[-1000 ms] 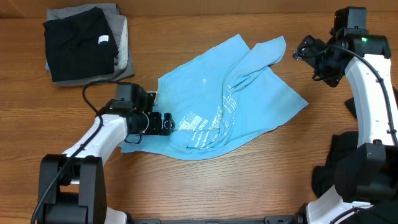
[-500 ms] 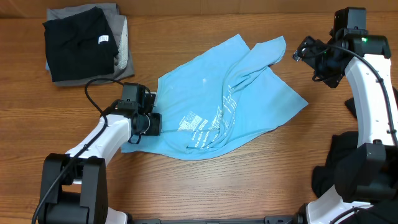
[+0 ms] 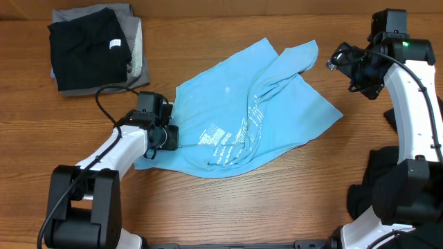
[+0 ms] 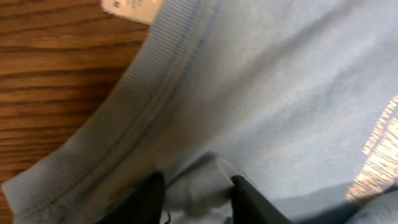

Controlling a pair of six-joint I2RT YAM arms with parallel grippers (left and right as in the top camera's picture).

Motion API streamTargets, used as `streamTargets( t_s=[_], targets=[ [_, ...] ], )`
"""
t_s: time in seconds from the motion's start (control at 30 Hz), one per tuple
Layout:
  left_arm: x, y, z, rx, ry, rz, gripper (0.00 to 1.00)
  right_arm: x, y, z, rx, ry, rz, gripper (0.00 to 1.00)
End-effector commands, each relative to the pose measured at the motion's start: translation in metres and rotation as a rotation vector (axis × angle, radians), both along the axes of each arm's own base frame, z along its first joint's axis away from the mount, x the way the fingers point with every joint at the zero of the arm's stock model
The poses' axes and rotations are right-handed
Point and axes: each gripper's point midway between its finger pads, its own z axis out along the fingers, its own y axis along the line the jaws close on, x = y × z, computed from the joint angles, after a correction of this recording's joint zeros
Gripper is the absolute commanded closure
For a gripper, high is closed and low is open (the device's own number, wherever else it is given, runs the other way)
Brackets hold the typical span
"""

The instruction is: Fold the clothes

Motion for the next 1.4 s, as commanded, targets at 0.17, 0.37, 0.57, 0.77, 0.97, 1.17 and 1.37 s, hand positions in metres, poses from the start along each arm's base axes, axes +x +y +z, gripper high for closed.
streamTargets(
  t_s=[0.17, 0.37, 0.57, 0.77, 0.97, 1.17, 1.37],
  targets=[
    [0.002, 0.002, -0.004, 0.021, 0.012, 0.003, 0.85, -0.006, -0.013, -0.002, -0.065, 0.023, -0.036, 0.01],
    [0.005, 0.002, -0.002, 0.021, 0.005, 0.002, 0.96, -0.009, -0.014, -0.003, -0.069, 0.035, -0.040, 0.00],
    [0.015, 0.000, 0.007, 0.017, -0.017, 0.002, 0.96, -0.014, -0.020, -0.004, -0.103, 0.055, -0.053, 0.00],
    [0.023, -0.001, 0.026, 0.017, -0.018, 0.002, 0.96, -0.020, -0.024, -0.007, -0.125, 0.082, -0.061, 0.00],
    [0.031, -0.002, 0.047, 0.013, -0.049, 0.004, 0.96, -0.031, -0.024, -0.030, -0.127, 0.139, -0.058, 0.00],
    [0.030, -0.002, 0.048, 0.006, -0.040, 0.029, 0.96, -0.042, -0.020, -0.072, -0.108, 0.184, -0.045, 0.05],
    [0.029, -0.002, 0.047, 0.007, -0.036, 0.028, 0.96, -0.050, -0.014, -0.104, -0.076, 0.202, -0.036, 0.08]
  ],
)
